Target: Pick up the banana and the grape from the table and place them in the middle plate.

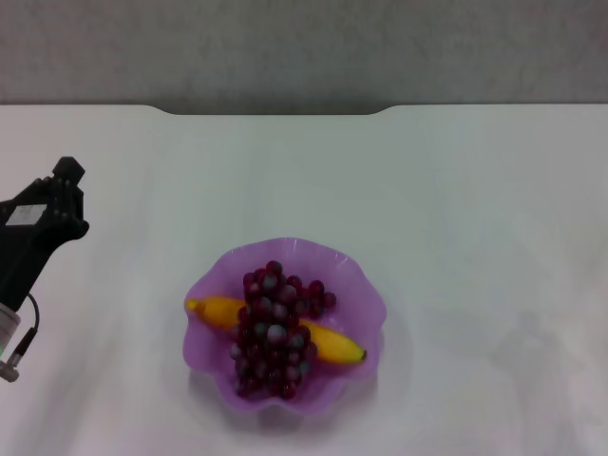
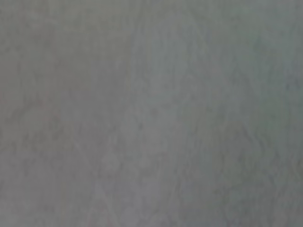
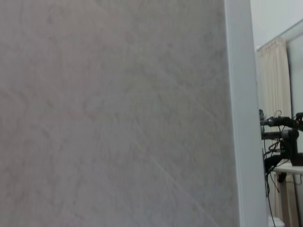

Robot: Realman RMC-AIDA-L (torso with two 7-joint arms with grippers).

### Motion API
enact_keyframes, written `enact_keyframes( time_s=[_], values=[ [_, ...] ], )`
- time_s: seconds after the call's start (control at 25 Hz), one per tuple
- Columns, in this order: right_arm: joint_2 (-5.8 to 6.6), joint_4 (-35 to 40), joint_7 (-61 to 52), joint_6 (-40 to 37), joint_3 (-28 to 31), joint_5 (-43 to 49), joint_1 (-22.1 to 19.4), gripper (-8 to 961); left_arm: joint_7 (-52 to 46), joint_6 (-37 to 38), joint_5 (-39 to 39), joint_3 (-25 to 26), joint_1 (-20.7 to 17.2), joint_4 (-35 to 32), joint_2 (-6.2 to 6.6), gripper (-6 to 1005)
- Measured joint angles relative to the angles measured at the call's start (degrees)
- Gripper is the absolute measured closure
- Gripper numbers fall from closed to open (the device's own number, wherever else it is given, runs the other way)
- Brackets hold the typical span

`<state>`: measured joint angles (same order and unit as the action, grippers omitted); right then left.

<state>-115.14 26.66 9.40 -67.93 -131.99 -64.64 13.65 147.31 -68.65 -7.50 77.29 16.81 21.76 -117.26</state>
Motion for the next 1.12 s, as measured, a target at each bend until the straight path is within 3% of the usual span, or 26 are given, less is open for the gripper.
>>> enact_keyframes(
  time_s=[0.36,0.8,1.12],
  values=[
    [-0.09,-4.2,0.0,0.2,-0.4,0.1,2.7,922,0.5,2.0,-5.3,0.3,2.2,-3.8,0.16,979],
    [-0.05,-8.8,-0.8,0.4,0.2,-0.5,2.8,921,15.2,3.9,-8.9,0.9,2.7,-7.2,-0.16,977],
    [0.1,-10.4,-0.9,0.6,2.1,-0.6,2.8,922,15.4,4.9,-9.0,5.1,3.5,-10.7,0.18,956]
  ],
)
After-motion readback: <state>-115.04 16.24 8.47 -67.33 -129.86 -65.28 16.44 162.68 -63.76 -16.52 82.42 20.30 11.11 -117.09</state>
